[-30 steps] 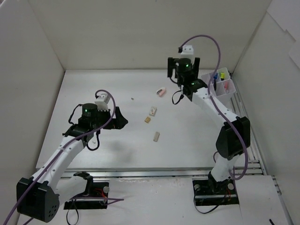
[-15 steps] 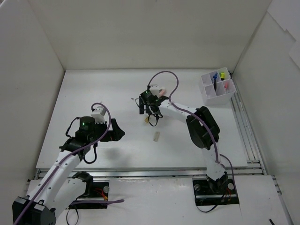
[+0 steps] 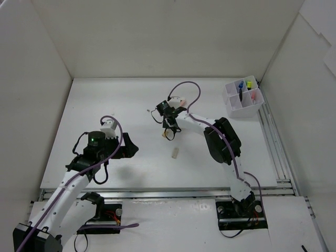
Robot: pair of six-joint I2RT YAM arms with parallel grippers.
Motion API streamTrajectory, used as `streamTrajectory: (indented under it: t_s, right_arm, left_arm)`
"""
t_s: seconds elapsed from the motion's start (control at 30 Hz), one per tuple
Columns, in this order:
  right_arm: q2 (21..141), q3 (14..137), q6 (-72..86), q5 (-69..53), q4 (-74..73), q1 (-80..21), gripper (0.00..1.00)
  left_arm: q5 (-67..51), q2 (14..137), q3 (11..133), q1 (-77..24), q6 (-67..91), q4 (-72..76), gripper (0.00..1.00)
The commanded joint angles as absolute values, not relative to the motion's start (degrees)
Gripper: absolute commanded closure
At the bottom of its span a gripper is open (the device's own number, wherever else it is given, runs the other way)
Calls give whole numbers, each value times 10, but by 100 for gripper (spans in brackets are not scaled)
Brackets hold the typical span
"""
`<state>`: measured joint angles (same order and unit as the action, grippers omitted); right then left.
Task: Sort the stationery into containers
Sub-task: Pick up the stationery from the center of the board, then place the stationery in the storage box.
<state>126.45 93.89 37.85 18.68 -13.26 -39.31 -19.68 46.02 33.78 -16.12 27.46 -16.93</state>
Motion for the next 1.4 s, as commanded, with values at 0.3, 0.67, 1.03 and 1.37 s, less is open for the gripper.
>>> streamTrajectory:
  t_s: [0.3,0.67,1.03,1.37]
  right_arm:
    - [1115,918,266,231,-134,-285,99]
    - [1072,929,63,185,-133,-118,100]
    - [1168,1005,-90,217,-153,-58,99]
    - [1160,993,-120,234,-153,-37,97]
  left_arm:
    - [-199,509,374,-163,249,-120,1]
    - [-243,687,478,-163,217,-77,1]
    - [-251,880,630,-213,170,-100,1]
    - [-227,950,704,-261,149,-122,1]
